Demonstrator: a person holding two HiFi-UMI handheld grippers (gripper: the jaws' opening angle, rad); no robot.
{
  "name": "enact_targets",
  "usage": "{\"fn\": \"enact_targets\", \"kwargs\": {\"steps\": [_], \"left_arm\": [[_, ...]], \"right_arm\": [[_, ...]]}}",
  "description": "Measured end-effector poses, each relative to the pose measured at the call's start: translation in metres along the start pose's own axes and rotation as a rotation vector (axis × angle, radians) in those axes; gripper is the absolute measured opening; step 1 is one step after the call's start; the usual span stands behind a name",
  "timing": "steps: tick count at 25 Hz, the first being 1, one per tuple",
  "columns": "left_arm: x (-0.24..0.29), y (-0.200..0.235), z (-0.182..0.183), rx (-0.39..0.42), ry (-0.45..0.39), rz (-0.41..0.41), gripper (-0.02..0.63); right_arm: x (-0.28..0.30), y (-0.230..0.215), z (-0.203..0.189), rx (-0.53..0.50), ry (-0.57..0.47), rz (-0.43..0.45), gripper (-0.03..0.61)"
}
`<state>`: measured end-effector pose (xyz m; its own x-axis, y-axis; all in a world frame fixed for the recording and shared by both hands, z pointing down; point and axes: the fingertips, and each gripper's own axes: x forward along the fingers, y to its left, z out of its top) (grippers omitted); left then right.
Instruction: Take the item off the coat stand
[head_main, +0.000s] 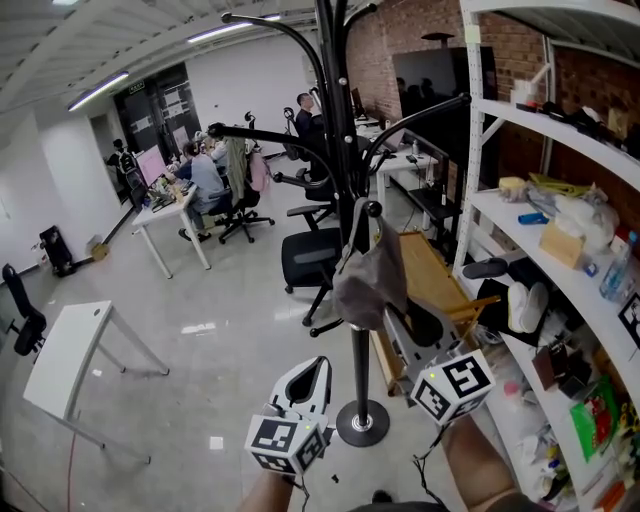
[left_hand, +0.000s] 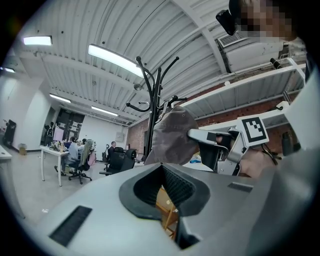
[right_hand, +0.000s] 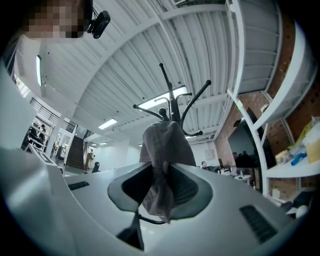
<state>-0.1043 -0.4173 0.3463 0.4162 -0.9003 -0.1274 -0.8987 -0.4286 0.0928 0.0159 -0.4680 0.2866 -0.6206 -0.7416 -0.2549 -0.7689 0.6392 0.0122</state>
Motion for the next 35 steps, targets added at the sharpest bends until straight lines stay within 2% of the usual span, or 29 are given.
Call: {"fn": "enact_targets", "kwargs": {"steps": [6,15,28,35], "left_arm": [[0.01,0.001,0.019,0.027,-0.034,-0.008,0.008],[0.008,-0.008,0.032,0.013,-0.031,-0.024,0.008],[-0.008,-0.005,0.043,0.031,-0.075,-0.037,0.008],[-0.018,-0.012,0.045,0.03,-0.077,-0.054,0.006]], "right_arm": [[-0.002,-0.001,0.012,-0.023,-0.035,0.01,0.074],[-0.003,-0.002,0.044,-0.056,-0.106,0.001,0.072],[-0.015,0.0,0.104,-0.109,-0.22,-0.014,0.069],[-0.032,0.01,0.112,-0.111,-0.233,-0.017,0.069]]}}
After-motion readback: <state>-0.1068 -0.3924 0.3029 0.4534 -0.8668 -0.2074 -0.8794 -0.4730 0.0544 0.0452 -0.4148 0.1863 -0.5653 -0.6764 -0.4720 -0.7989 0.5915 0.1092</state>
